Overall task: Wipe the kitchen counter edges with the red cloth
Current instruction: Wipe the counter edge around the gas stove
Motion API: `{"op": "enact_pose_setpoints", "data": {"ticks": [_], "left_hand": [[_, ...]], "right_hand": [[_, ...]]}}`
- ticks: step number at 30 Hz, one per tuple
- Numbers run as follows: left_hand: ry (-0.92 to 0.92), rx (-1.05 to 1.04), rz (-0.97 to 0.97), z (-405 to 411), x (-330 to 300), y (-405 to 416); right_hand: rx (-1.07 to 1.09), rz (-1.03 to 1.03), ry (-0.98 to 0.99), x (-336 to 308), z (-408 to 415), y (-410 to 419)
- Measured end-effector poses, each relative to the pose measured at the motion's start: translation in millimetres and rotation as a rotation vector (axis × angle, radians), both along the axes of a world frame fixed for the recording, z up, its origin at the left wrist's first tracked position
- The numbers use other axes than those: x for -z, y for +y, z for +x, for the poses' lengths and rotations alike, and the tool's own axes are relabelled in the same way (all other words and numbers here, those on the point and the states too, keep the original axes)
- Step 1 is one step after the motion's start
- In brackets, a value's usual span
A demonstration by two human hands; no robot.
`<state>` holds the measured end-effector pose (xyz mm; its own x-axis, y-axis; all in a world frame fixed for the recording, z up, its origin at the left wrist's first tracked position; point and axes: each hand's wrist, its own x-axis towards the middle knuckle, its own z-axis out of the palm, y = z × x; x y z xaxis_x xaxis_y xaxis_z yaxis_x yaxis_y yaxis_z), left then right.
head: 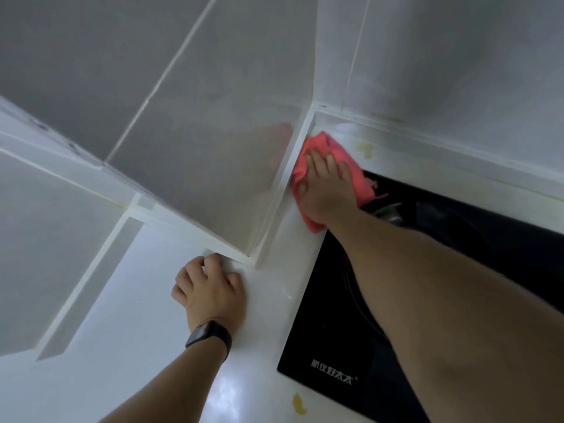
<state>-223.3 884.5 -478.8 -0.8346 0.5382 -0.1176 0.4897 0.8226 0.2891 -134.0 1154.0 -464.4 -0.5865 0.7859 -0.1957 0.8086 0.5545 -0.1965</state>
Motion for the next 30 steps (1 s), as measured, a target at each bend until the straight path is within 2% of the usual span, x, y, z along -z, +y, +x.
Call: {"op": "enact_pose_setpoints", "data": {"ticks": [4,8,11,25,30], "left_hand": [[-0.019,0.017,-0.025,0,-5,0],[-0.031,0.02,-0.033,1,-9,0],[-0.019,0.023,-0.042,0,-9,-1],[0.01,0.0,-0.032,-2,-1,0],[0.038,0.002,0.011,-3,4,-1]], "right_hand": [[-0.05,-0.067,-0.06,-1,7,-41],[-0.071,-0.158,-0.085,-8,3,-34],[-0.092,-0.124,-0.033,-8,8,-18],[-0.076,0.012,-0.047,5,-8,41],[-0.048,-0.036,-0.095,-1,-14,60]]}}
